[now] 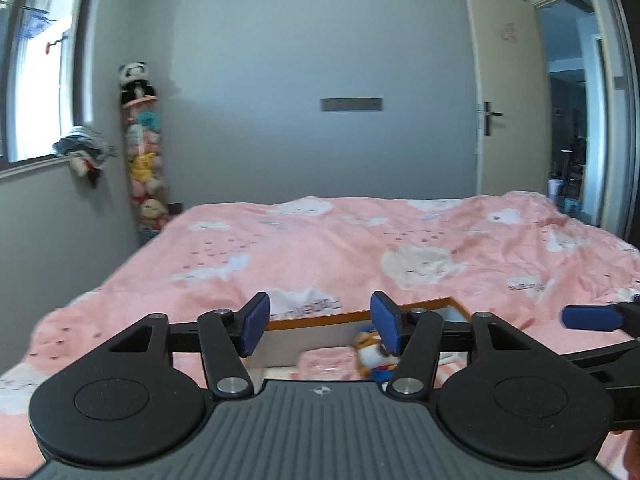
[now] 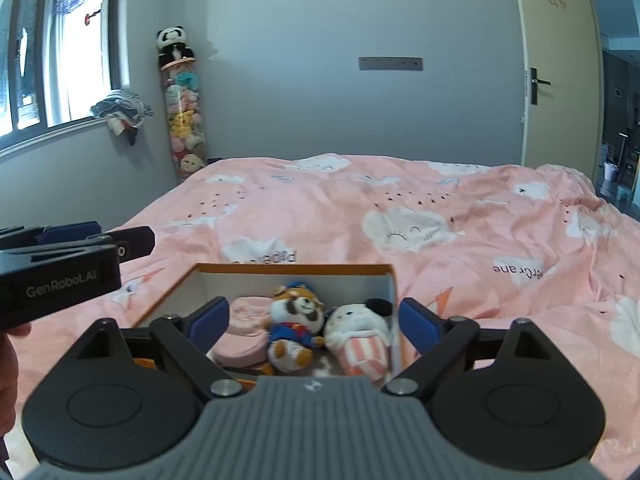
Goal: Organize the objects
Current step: 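Withdraw both open grippers up and away from the orange box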
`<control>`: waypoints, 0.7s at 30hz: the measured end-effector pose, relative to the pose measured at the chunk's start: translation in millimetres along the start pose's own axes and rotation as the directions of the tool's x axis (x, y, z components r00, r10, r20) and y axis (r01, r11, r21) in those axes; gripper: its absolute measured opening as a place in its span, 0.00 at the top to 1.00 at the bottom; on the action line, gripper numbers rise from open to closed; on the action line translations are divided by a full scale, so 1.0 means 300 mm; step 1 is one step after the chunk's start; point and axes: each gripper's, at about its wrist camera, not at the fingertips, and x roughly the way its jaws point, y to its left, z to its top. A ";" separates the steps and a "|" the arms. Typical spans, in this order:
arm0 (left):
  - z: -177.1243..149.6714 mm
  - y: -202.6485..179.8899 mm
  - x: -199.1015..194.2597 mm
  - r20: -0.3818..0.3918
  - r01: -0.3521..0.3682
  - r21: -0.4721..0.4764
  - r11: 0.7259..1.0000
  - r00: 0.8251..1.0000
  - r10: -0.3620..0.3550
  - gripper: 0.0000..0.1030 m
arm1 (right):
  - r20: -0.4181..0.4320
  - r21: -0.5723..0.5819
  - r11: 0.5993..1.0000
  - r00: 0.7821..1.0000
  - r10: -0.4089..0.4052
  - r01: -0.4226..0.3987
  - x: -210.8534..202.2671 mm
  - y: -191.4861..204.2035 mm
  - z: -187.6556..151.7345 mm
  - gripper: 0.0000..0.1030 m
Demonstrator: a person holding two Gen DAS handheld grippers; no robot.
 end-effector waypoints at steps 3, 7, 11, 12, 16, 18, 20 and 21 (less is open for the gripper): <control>0.002 0.026 -0.022 -0.032 -0.040 0.021 0.999 0.999 0.040 0.34 | 0.002 0.004 1.000 1.000 0.015 -0.015 -0.040 0.036 0.009 0.07; -0.017 0.056 -0.058 -0.054 -0.060 0.015 0.998 0.997 0.061 0.34 | -0.008 0.009 1.000 1.000 0.020 -0.019 -0.081 0.070 0.006 0.03; -0.050 0.061 -0.084 -0.104 -0.049 0.015 0.999 0.993 0.050 0.34 | -0.039 0.005 1.000 0.999 0.024 -0.023 -0.101 0.092 -0.018 0.02; -0.061 0.062 -0.092 -0.117 -0.048 0.017 0.999 0.992 0.049 0.34 | -0.047 0.004 1.000 0.999 0.021 -0.021 -0.103 0.095 -0.026 0.02; -0.096 0.049 -0.114 -0.166 -0.031 0.017 0.999 0.986 0.033 0.34 | -0.065 0.000 1.000 0.998 0.010 -0.010 -0.116 0.095 -0.062 0.02; -0.114 0.038 -0.120 -0.190 -0.020 0.007 1.000 0.982 0.021 0.34 | -0.070 -0.012 1.000 0.998 0.002 -0.003 -0.123 0.092 -0.077 0.02; -0.134 0.026 -0.122 -0.213 -0.021 -0.006 1.000 0.977 0.019 0.34 | -0.075 -0.024 1.000 0.997 -0.013 0.011 -0.128 0.086 -0.096 0.02; -0.146 0.018 -0.121 -0.227 -0.022 -0.008 1.000 0.974 0.020 0.34 | -0.077 -0.027 1.000 0.997 -0.016 0.014 -0.129 0.081 -0.105 0.02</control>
